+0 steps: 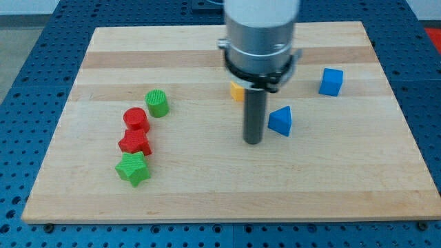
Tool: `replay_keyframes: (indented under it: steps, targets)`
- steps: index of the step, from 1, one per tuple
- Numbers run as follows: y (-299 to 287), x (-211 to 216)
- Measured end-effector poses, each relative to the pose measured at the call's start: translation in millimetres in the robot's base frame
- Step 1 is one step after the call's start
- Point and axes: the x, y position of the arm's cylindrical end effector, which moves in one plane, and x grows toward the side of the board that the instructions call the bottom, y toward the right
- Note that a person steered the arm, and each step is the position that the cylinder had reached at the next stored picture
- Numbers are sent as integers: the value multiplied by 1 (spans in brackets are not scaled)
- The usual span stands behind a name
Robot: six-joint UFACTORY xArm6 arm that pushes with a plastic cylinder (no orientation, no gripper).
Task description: Put blue blocks together
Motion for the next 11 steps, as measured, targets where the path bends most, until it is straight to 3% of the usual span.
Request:
replay_keyframes:
  steps: [2, 3, 5, 7, 11]
  targets:
    - [89, -53]
    - [108, -55]
    - [73, -33]
    - [57, -85]
    - [114, -80]
